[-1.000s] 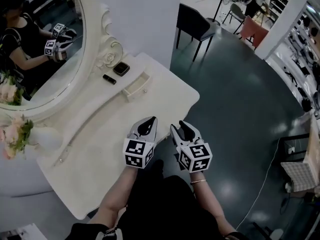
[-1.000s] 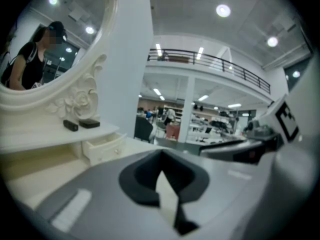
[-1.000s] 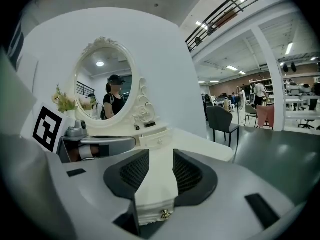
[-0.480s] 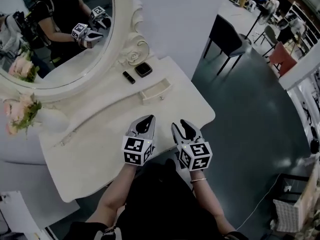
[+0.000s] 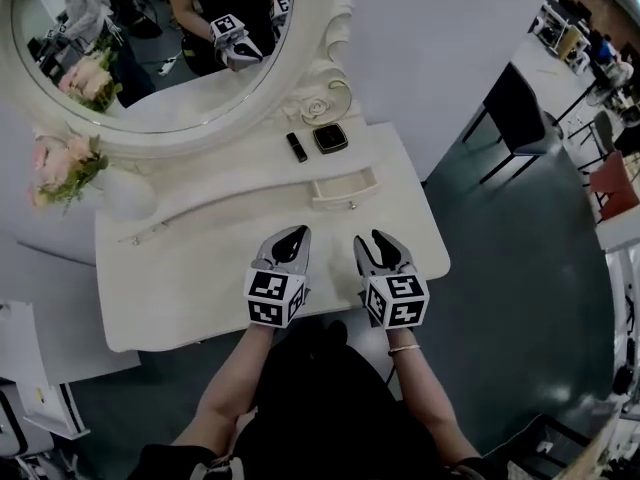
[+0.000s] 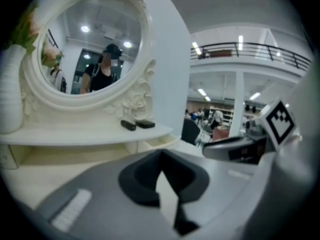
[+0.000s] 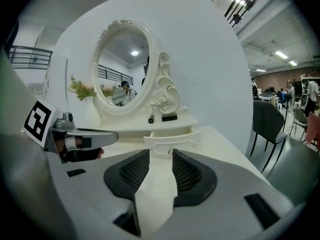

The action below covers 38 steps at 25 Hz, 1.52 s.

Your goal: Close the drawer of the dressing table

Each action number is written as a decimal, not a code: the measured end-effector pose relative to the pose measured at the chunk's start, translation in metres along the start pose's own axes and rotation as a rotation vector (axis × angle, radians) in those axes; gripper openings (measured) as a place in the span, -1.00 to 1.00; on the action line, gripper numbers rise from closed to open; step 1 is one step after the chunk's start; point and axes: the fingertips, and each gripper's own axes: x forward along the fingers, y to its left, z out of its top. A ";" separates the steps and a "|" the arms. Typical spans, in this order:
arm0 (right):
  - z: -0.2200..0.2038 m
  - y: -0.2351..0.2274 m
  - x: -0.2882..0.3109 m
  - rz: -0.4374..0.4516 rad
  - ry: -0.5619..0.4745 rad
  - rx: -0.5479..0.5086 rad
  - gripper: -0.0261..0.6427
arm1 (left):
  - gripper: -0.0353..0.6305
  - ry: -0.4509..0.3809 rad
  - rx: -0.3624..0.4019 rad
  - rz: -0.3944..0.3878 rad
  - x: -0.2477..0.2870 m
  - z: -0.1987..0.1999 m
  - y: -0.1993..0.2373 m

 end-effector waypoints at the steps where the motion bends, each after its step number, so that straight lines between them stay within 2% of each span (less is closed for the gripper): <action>1: -0.001 -0.002 0.005 0.008 0.008 -0.006 -0.54 | -0.88 0.001 -0.006 0.013 0.000 -0.001 0.002; 12: -0.004 -0.014 0.054 0.040 0.084 -0.116 -0.54 | -0.88 0.022 -0.058 0.128 -0.004 -0.014 0.015; 26: -0.020 -0.027 0.098 -0.037 0.159 -0.223 -0.55 | -0.88 0.008 -0.098 0.156 -0.007 -0.021 0.027; 30: -0.021 -0.025 0.102 -0.052 0.170 -0.244 -0.64 | -0.88 0.001 -0.099 0.154 -0.010 -0.020 0.032; 38: -0.021 -0.025 0.105 -0.042 0.185 -0.275 -0.65 | -0.88 -0.007 -0.105 0.144 -0.008 -0.018 0.039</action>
